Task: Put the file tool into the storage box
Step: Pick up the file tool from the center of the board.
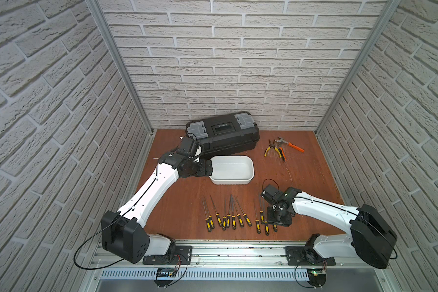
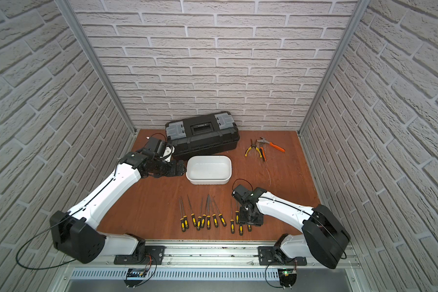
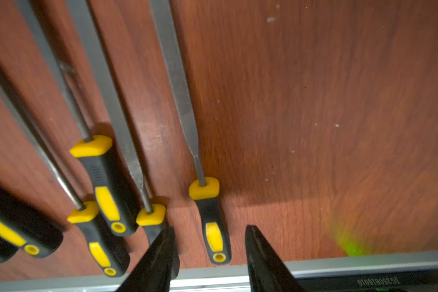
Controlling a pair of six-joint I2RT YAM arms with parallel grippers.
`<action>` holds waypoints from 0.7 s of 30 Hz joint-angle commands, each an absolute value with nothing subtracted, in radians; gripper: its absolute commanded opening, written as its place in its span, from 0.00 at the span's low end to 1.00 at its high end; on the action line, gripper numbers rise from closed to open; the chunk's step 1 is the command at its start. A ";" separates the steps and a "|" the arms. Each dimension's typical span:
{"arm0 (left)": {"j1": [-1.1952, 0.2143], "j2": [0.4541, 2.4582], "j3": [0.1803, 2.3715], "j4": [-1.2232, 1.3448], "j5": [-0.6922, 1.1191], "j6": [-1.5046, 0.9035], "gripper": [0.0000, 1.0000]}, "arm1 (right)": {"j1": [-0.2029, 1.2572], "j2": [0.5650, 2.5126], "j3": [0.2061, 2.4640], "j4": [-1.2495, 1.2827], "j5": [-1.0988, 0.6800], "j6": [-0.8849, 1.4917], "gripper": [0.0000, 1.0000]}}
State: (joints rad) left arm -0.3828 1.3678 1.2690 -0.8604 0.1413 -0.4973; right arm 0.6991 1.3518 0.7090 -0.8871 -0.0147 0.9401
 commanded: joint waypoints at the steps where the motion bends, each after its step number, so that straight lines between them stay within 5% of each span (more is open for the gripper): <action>1: -0.388 1.375 1.294 -0.864 0.163 -0.461 0.98 | 0.718 1.369 0.729 -0.874 0.030 0.980 0.48; 5: -0.389 1.397 1.317 -0.874 0.178 -0.437 0.98 | 0.726 1.391 0.700 -0.818 0.023 0.999 0.46; 21: -0.388 1.429 1.353 -0.834 0.204 -0.414 0.98 | 0.753 1.433 0.695 -0.800 0.082 1.016 0.05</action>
State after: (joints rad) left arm -0.3828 1.4147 1.3247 -0.8696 0.1818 -0.4370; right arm 0.7467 1.4204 0.7010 -0.7982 0.0200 1.0161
